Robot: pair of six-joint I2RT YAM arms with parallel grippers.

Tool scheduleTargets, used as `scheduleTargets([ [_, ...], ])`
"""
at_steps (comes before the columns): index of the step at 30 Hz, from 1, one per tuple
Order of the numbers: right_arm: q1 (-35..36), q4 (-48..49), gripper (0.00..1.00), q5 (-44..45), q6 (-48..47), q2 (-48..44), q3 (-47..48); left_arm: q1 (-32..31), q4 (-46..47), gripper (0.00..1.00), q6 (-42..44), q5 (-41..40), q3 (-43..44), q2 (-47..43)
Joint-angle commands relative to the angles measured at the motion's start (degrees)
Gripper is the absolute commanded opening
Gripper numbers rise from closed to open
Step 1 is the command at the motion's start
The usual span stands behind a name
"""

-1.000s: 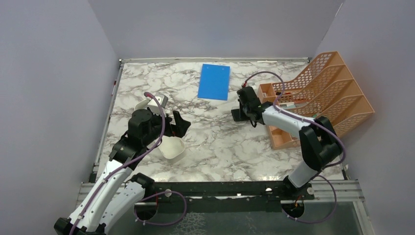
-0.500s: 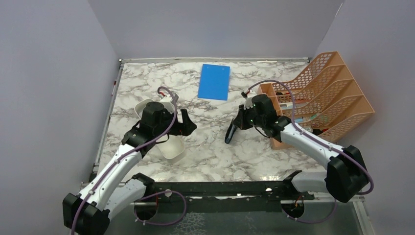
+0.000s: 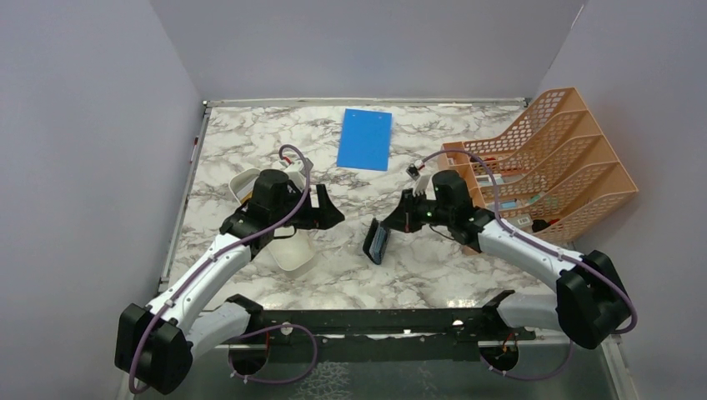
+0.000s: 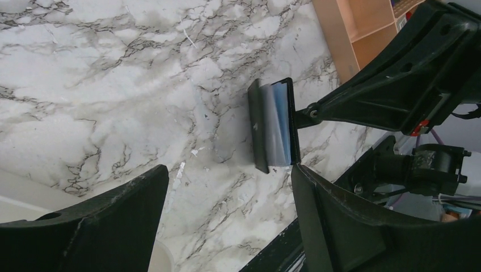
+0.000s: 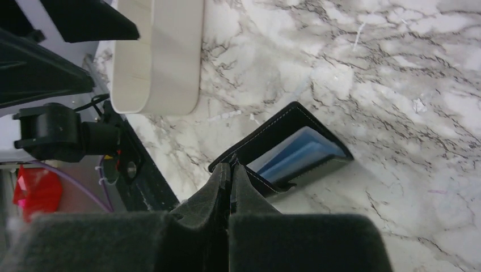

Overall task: Put the credit cards into the card holder
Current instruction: Open the card holder at the center of the board.

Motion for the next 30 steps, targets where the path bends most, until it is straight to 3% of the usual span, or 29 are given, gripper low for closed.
scheduleTargets([
  [1, 0.3, 2.8, 0.01, -4.5, -0.1, -3.0, 3.6, 0.1, 3.5, 0.81, -2.1, 2.9, -0.9, 0.5],
  [10, 0.3, 1.9, 0.01, -4.9, -0.3, -0.1, 1.4, 0.1, 4.4, 0.77, -2.6, 3.3, -1.0, 2.2],
  [20, 0.3, -10.4, 0.02, 16.0, 1.6, -5.7, -3.4, -0.6, 4.6, 0.68, -2.2, 4.3, 0.2, 6.6],
  [30, 0.3, -20.6, 0.03, 30.2, 6.1, -8.0, -3.9, -6.2, 6.8, 0.71, -3.2, 3.3, 1.4, 11.5],
])
